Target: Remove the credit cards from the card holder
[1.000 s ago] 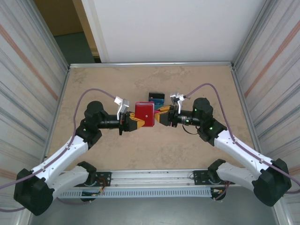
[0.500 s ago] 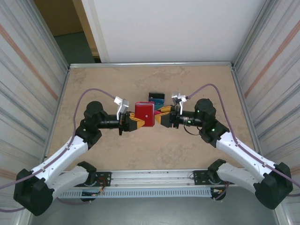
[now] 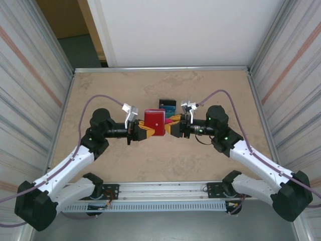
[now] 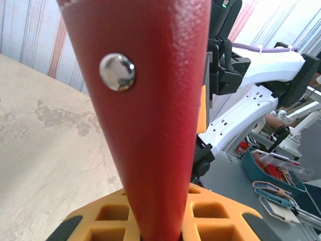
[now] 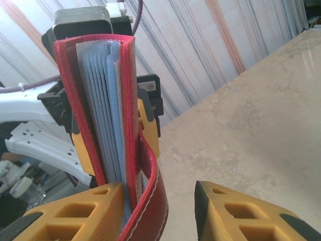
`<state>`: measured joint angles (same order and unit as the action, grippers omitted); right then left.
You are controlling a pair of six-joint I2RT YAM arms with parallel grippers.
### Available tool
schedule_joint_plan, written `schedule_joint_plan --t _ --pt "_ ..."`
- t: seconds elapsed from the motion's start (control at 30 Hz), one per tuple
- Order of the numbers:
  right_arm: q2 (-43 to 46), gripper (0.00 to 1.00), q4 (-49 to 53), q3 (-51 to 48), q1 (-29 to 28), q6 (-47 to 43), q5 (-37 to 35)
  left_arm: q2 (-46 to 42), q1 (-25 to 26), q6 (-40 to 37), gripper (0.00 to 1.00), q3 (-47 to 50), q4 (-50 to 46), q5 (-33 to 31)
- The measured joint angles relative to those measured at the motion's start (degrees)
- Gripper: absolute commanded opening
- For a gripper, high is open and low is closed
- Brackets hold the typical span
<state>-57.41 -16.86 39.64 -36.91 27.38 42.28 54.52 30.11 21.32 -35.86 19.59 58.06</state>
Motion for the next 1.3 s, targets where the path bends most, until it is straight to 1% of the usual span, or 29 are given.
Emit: schedule_joint_plan --t 0.13,0.53,0.63,0.7,0.8,0.93,1.07,1.13,1.17,1.27,1.3 --pt "-0.11 0.35 -0.13 0.00 -0.07 -0.63 0.00 0.07 0.00 0.02 0.00 0.02 0.00 0.00" --pt "-1.36 0.35 -0.98 0.28 -0.74 -1.07 0.26 0.68 0.00 0.02 0.00 0.02 0.04 0.50" --pt "-1.33 0.24 -1.05 0.35 -1.07 -1.53 0.26 0.79 0.00 0.02 0.00 0.02 0.11 0.68" --pt "-1.33 0.12 -1.14 0.55 -1.31 -2.12 0.68 0.87 0.00 0.02 0.00 0.02 0.13 0.48" --pt "-0.98 0.00 -0.98 0.66 -1.44 -2.45 0.61 0.96 -0.04 0.00 0.00 0.02 0.20 0.22" --pt "-0.66 0.00 -0.48 0.68 -1.73 -2.58 -0.70 0.98 0.00 -0.02 0.17 0.02 0.11 -0.46" --pt "-0.35 0.00 0.74 0.76 -3.43 -2.62 -2.67 1.20 0.79 -0.35 0.46 -0.02 0.04 -1.70" --pt "-0.35 0.00 1.99 0.76 -4.81 -2.62 -3.96 1.25 1.44 -0.28 0.57 -0.02 0.09 -2.21" --pt "-0.35 0.00 2.71 0.76 -5.25 -2.62 -4.87 1.25 1.53 -0.28 0.61 -0.02 0.07 -2.54" --pt "-0.35 0.00 4.07 0.76 -5.51 -2.60 -7.87 1.33 1.53 -0.04 0.67 -0.02 -0.04 -3.78" --pt "-0.37 0.00 4.26 0.76 -5.53 -2.60 -8.68 1.44 1.53 -0.07 0.71 -0.02 -0.04 -4.15"
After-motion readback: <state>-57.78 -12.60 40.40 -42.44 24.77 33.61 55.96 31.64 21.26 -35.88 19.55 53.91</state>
